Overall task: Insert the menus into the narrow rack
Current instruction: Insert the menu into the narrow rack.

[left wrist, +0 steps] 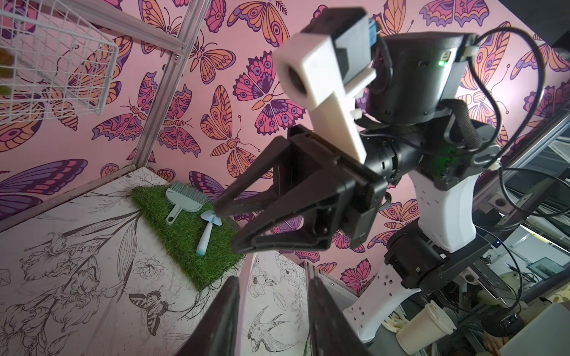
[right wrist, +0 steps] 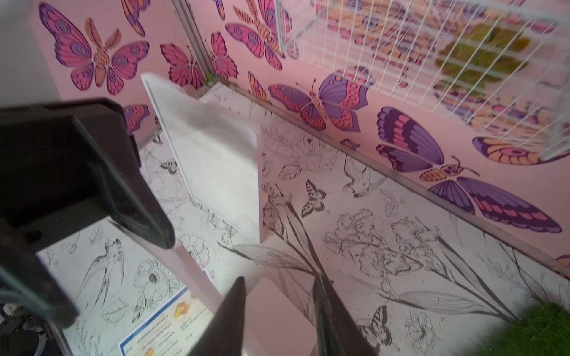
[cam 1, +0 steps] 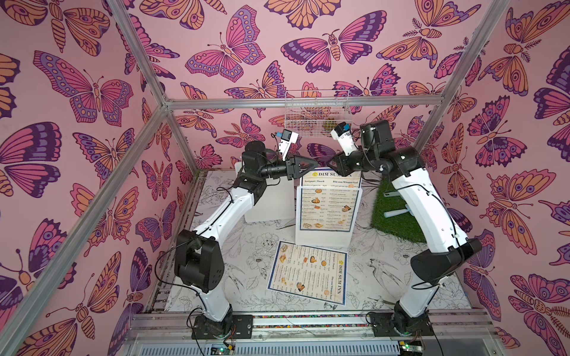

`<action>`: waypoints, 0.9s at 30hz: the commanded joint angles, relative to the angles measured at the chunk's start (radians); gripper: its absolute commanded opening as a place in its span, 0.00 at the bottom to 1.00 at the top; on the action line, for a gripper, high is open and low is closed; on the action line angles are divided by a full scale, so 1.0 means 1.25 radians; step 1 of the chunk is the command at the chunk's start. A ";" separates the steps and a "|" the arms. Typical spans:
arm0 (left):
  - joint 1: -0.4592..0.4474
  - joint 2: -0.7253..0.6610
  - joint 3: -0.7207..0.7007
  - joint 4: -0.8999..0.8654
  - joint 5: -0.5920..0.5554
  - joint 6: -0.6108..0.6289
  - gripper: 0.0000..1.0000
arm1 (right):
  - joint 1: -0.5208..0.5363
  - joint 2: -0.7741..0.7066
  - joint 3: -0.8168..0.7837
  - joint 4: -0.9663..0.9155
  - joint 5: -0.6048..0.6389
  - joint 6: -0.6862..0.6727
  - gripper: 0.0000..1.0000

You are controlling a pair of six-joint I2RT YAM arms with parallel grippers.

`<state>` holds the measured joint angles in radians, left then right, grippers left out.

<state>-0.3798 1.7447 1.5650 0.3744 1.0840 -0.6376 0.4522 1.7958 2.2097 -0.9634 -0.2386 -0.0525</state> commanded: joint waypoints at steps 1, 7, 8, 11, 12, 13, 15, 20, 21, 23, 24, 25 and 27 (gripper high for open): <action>0.005 -0.023 -0.016 0.026 0.011 0.005 0.40 | 0.012 -0.029 -0.014 -0.027 0.030 -0.003 0.38; 0.006 -0.027 -0.029 0.032 0.010 0.005 0.40 | 0.017 -0.071 -0.098 -0.001 0.031 -0.001 0.38; 0.007 -0.028 -0.032 0.032 0.009 0.004 0.40 | 0.017 -0.073 -0.103 -0.001 0.031 -0.001 0.38; 0.009 -0.034 -0.040 0.034 0.006 0.003 0.40 | 0.018 -0.082 -0.123 0.006 0.025 0.000 0.38; 0.010 -0.036 -0.044 0.033 0.004 0.005 0.40 | 0.018 -0.083 -0.131 0.008 0.021 0.000 0.38; 0.012 -0.039 -0.047 0.034 0.004 0.005 0.40 | 0.018 -0.083 -0.134 0.007 0.018 0.001 0.38; 0.016 -0.044 -0.055 0.034 0.001 0.006 0.40 | 0.018 -0.085 -0.146 0.009 0.015 0.003 0.38; 0.033 -0.063 -0.079 0.033 -0.009 0.007 0.40 | 0.020 -0.100 -0.189 0.022 0.010 0.008 0.38; 0.036 -0.067 -0.084 0.032 -0.011 0.008 0.40 | 0.020 -0.104 -0.195 0.023 0.009 0.009 0.38; 0.041 -0.073 -0.093 0.033 -0.013 0.010 0.40 | 0.021 -0.109 -0.207 0.027 0.005 0.011 0.38; 0.044 -0.077 -0.097 0.032 -0.014 0.011 0.40 | 0.021 -0.109 -0.212 0.027 0.004 0.011 0.38; 0.046 -0.079 -0.102 0.030 -0.015 0.012 0.40 | 0.022 -0.110 -0.217 0.026 0.003 0.011 0.38; 0.049 -0.086 -0.112 0.028 -0.021 0.017 0.41 | 0.023 -0.110 -0.223 0.023 0.001 0.010 0.38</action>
<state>-0.3267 1.6688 1.4467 0.3916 1.0691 -0.6357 0.4706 1.6852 1.9400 -0.9386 -0.2253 -0.0494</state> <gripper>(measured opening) 0.405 0.383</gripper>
